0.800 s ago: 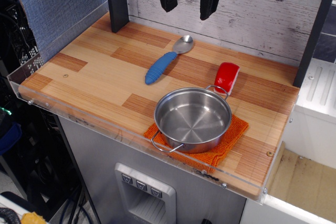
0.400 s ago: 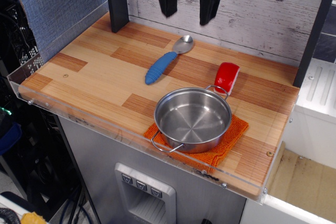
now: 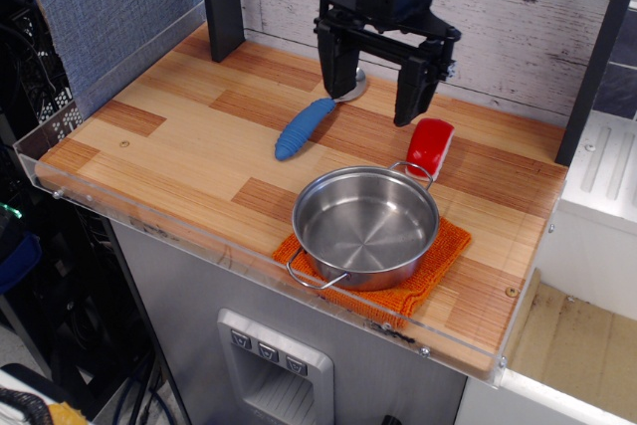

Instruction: Move pot to left of spoon.

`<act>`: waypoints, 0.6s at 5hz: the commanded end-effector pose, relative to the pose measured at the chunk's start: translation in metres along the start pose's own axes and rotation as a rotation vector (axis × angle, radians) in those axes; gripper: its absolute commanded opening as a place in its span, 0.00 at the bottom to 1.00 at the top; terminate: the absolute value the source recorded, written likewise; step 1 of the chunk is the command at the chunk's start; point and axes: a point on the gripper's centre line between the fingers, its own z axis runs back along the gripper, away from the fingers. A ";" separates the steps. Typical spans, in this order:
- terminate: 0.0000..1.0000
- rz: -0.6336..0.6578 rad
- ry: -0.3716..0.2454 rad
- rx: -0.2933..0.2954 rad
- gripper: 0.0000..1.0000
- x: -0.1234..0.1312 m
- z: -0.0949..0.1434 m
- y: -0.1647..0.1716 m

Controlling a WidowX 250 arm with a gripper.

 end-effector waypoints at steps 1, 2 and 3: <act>0.00 -0.087 -0.074 0.022 1.00 -0.031 0.007 -0.035; 0.00 -0.046 -0.056 -0.015 1.00 -0.042 -0.008 -0.048; 0.00 0.005 -0.044 -0.029 1.00 -0.048 -0.022 -0.060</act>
